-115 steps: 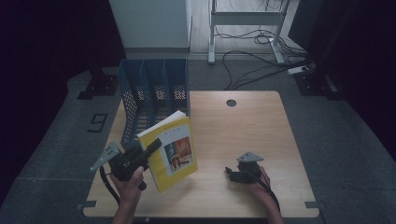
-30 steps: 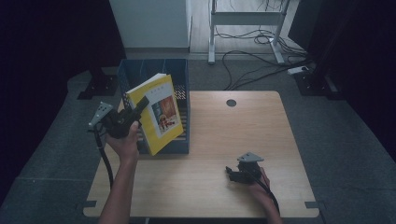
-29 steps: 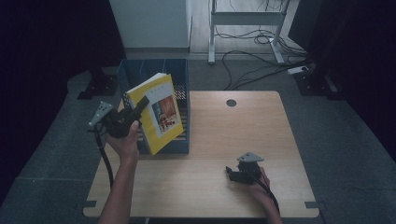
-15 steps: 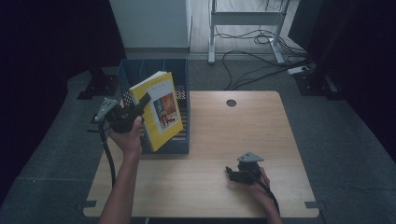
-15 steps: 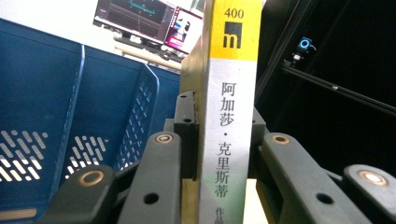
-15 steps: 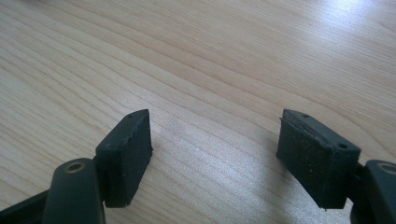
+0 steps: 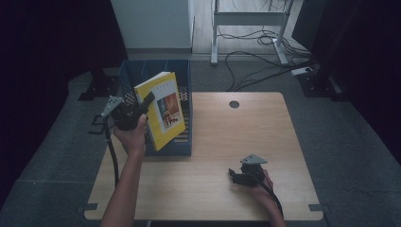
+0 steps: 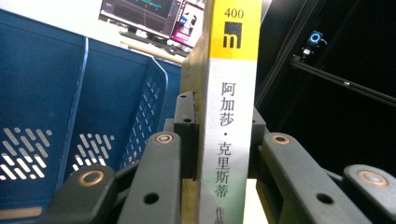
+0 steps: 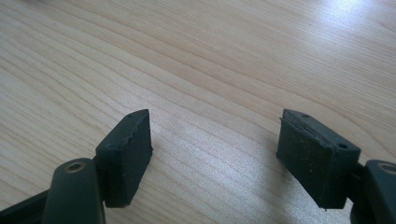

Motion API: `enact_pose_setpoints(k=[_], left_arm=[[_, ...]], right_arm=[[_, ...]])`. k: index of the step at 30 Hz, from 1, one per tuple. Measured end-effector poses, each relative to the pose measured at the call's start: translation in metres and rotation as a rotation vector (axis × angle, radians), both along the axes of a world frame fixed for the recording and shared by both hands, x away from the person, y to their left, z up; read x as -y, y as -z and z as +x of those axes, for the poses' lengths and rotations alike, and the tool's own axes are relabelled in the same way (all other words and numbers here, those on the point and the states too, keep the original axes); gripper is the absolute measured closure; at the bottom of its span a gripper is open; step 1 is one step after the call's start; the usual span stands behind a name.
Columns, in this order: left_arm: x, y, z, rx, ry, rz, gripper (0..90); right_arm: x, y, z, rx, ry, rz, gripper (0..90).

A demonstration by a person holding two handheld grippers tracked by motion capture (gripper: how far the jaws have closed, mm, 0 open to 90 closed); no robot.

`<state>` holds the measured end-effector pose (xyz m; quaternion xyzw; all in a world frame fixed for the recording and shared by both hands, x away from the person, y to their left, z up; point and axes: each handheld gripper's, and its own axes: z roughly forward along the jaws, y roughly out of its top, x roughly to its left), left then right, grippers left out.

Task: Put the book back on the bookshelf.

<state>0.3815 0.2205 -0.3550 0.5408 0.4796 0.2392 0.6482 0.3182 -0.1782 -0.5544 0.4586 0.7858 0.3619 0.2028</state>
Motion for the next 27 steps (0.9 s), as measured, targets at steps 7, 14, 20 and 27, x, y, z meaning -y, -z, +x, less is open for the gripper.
enact_pose_setpoints(k=[7, 14, 20, 27], left_arm=[[0.001, 0.003, 0.005, -0.015, -0.012, 0.005, 75.5], [0.004, 0.004, 0.012, -0.025, -0.019, 0.013, 75.5], [0.006, 0.003, 0.016, -0.028, -0.023, 0.016, 75.5], [0.009, 0.005, 0.021, -0.035, -0.023, 0.016, 75.4]], right_arm=[[0.0, 0.0, 0.0, 0.002, -0.001, -0.001, 25.5], [0.0, 0.0, 0.0, 0.002, 0.0, -0.001, 25.5], [-0.001, 0.0, 0.0, 0.002, 0.007, 0.0, 25.4], [0.0, 0.0, 0.0, 0.005, 0.006, -0.003, 25.4]])
